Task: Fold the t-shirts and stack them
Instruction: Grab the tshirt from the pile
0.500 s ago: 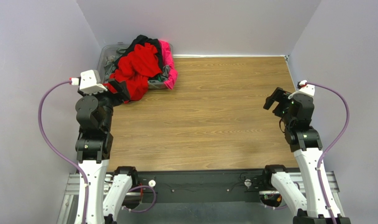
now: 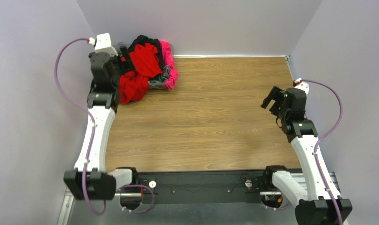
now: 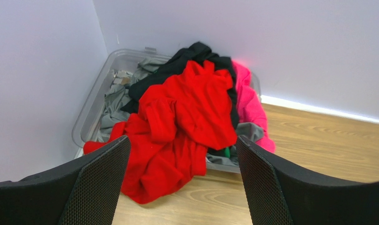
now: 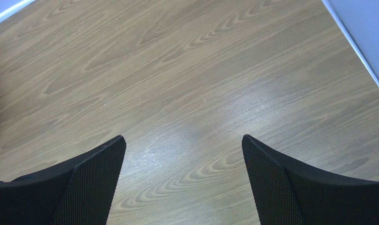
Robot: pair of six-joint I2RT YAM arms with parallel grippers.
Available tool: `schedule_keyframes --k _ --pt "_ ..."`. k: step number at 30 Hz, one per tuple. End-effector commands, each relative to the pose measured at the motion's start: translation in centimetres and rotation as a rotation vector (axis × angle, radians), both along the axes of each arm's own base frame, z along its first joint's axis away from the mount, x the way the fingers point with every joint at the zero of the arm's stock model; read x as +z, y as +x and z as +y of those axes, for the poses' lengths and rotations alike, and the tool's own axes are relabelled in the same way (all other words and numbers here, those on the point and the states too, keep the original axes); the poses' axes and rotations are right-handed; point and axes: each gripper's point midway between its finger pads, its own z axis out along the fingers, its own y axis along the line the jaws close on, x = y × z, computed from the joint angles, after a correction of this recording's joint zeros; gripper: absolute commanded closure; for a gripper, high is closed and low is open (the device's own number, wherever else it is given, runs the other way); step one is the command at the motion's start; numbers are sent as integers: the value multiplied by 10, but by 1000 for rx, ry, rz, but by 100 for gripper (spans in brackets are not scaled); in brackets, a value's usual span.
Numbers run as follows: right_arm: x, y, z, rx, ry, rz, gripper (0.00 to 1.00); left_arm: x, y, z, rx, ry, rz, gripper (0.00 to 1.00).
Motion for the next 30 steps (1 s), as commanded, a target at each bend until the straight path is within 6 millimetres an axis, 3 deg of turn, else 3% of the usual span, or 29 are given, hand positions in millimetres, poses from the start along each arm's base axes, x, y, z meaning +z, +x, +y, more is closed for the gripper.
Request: schedule_keyframes --k 1,2,4,5,8,9,12,15,20,24,30 --pt "16 0 -9 -59 -3 -31 0 -17 43 -1 -32 53 57 9" --pt "14 0 -9 -60 -1 -27 0 -31 61 0 -23 59 102 10" --pt "10 0 -10 -78 2 -21 0 -46 76 6 7 68 151 10" --pt "8 -1 -13 -96 3 -16 0 -60 88 22 51 68 195 10" --pt "2 -1 -16 -121 7 -4 0 -70 108 28 28 43 219 10" --pt "1 0 -16 -127 11 -3 0 -87 118 33 27 34 253 10" --pt "0 2 -15 -131 18 0 0 -97 135 36 12 6 273 11" --pt "-2 5 -16 -137 21 4 0 -138 156 38 -11 -53 356 13" --pt "-16 9 -13 -125 27 42 0 -172 172 26 -76 -131 413 17" --pt "-24 15 -8 -100 37 69 0 -184 175 16 -108 -186 412 18" --pt "-28 23 -4 -81 47 74 0 -221 172 29 -20 -202 501 20"
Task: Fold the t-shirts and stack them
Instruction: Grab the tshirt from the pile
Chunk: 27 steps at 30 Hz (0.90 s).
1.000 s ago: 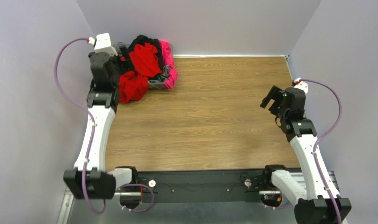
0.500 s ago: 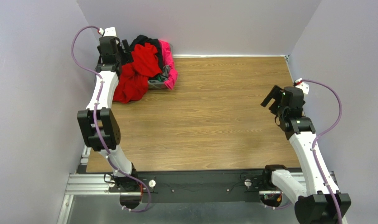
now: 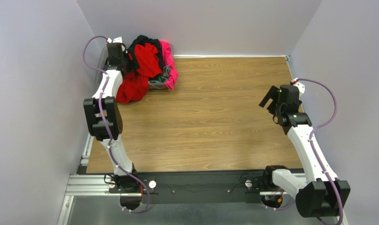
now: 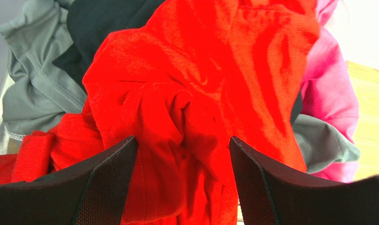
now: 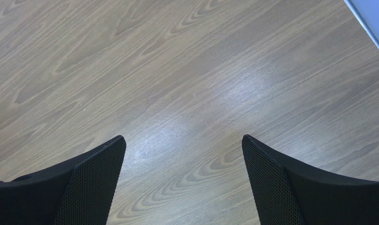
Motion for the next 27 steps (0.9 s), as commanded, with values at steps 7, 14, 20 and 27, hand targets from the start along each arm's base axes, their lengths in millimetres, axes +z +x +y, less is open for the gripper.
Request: schedule_keyframes --k 7,14,20,27 --pt "4 17 10 45 35 -33 0 -31 -19 39 264 44 116 20" --pt "4 21 12 50 44 -42 0 -31 -25 42 293 47 84 18" --pt "16 28 12 54 45 -75 0 -40 -17 30 258 -14 80 38" --pt "27 27 11 53 36 -106 0 40 -9 17 218 -102 -116 100"
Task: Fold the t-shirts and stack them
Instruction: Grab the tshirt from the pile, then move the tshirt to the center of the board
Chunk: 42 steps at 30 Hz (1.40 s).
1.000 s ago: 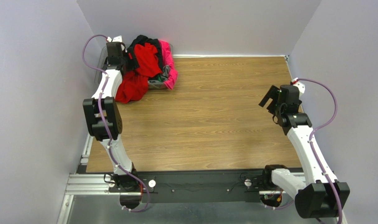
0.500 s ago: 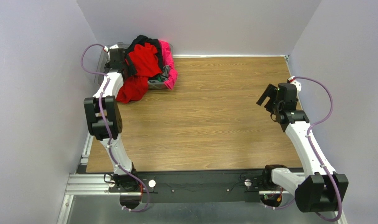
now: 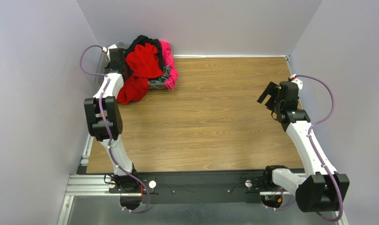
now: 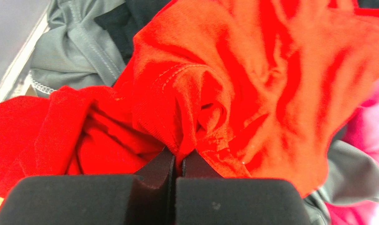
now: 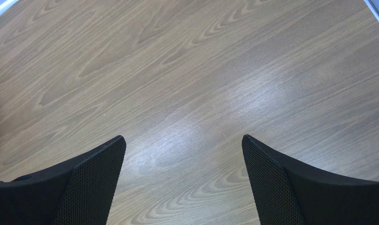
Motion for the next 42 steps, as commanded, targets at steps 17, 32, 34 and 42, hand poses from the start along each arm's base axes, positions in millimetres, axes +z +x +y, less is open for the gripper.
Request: schedule_keyframes --k 17,32,34,42 --pt "60 8 2 21 0 -164 0 341 -146 -44 -61 -117 -992 100" --pt "128 -10 20 102 60 -350 0 478 -267 -190 -672 -78 -1316 100" --pt "129 -17 22 99 86 -362 0 479 -272 -218 -772 -111 -1311 100" --pt "121 -38 21 82 105 -321 0 415 -249 -311 -993 -244 -1092 100"
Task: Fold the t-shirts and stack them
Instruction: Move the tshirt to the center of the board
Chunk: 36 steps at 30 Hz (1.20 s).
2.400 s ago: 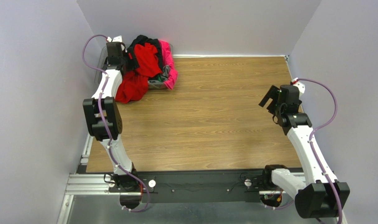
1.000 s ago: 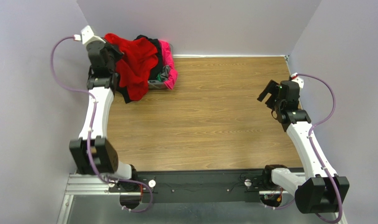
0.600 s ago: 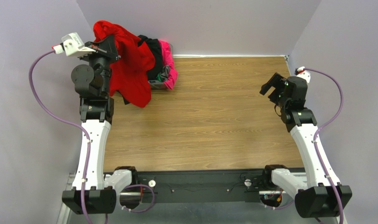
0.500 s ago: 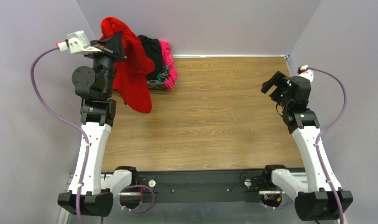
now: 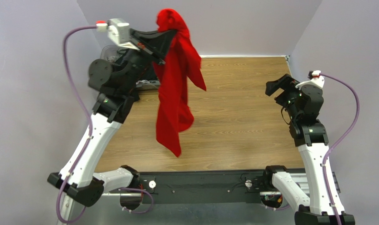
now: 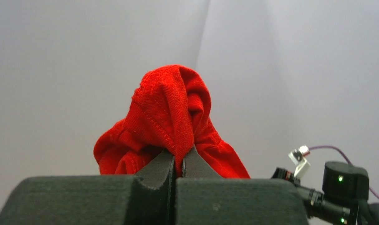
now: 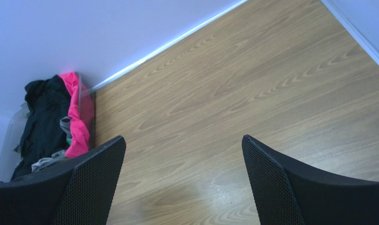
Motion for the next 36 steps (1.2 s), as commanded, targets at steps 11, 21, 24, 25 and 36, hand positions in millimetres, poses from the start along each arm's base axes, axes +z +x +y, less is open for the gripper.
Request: schedule_keyframes --k 11,21,24,25,36 --pt "-67 -45 0 34 -52 215 0 -309 111 -50 210 379 920 33" --pt "-126 -52 20 155 -16 398 0 -414 40 -14 211 393 1109 30" --pt "-137 -52 29 197 13 442 0 -430 20 -18 153 368 1136 35" --pt "-140 -52 31 211 20 452 0 -436 16 -19 140 365 1147 37" --pt "-172 -53 45 253 103 565 3 -483 -5 -44 -40 298 1237 43"
